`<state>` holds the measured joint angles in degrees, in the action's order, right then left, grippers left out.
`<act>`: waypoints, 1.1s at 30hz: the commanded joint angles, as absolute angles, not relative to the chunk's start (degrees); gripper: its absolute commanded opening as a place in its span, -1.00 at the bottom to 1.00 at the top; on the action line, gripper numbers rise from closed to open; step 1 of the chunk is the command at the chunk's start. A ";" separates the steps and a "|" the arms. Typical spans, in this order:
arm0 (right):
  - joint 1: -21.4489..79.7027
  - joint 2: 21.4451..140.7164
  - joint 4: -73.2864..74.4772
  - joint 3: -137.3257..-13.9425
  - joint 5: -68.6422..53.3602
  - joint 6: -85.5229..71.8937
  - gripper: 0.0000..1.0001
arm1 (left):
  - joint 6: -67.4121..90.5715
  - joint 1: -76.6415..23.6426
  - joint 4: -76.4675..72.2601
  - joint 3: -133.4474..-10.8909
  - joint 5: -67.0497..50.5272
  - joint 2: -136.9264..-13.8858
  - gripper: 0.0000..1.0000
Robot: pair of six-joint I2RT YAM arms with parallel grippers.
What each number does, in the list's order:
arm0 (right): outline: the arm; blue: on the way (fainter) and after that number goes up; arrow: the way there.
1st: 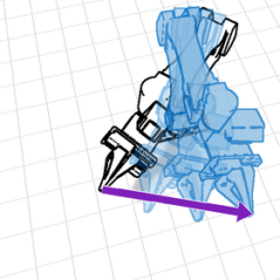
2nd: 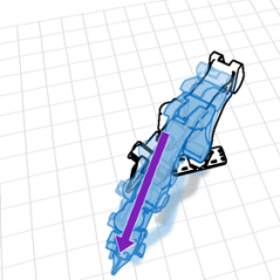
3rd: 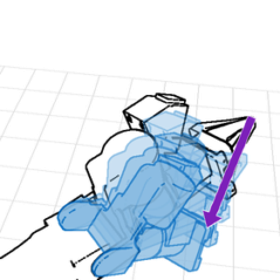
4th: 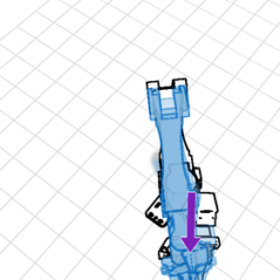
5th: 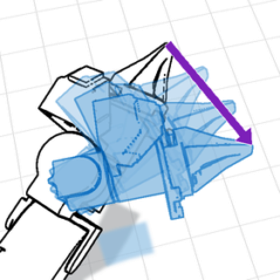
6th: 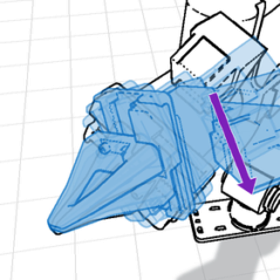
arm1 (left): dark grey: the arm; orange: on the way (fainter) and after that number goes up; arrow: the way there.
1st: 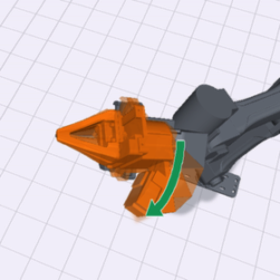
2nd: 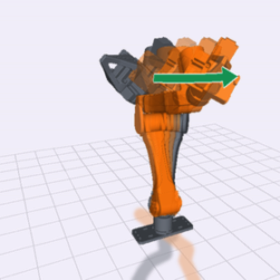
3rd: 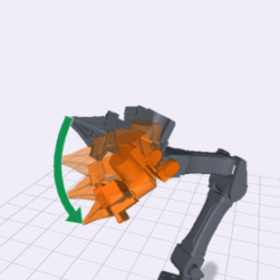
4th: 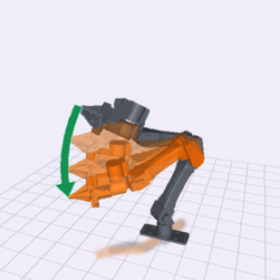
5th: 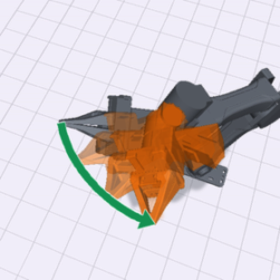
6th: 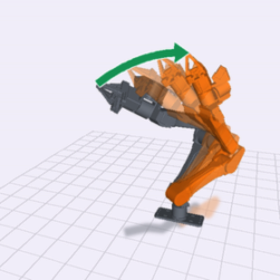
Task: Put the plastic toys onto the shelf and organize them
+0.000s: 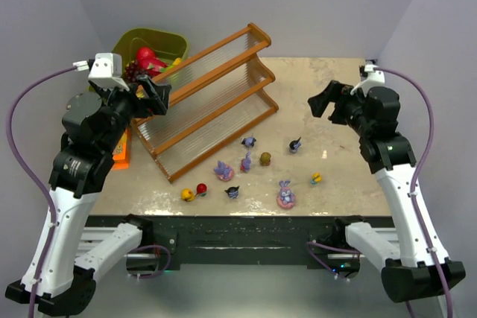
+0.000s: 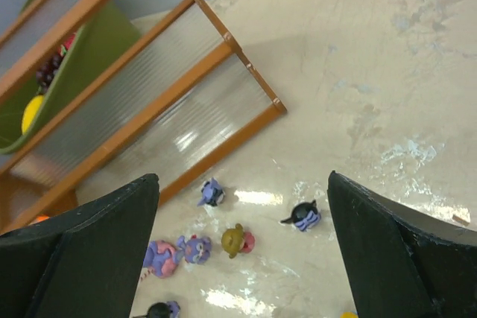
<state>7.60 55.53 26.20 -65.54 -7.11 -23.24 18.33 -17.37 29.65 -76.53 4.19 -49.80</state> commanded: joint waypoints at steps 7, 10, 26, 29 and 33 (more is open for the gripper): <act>8.96 44.31 24.87 -50.91 -20.40 -23.90 0.98 | 14.15 -17.14 25.58 -65.33 -4.92 -42.03 0.99; 11.68 42.02 24.44 -46.69 -17.24 -26.01 0.98 | 14.85 -17.14 22.69 -60.84 -7.72 -38.51 0.99; 56.06 53.26 30.40 -38.94 29.17 -48.07 0.86 | 14.77 -17.14 23.99 -56.95 -7.82 -36.39 0.99; 58.26 52.21 33.04 -37.45 31.72 -50.44 0.79 | 15.03 -17.14 23.73 -56.95 -7.65 -36.56 0.99; 58.97 50.37 34.45 -34.47 31.20 -51.85 0.72 | 15.21 -17.14 23.73 -56.78 -7.65 -36.74 0.99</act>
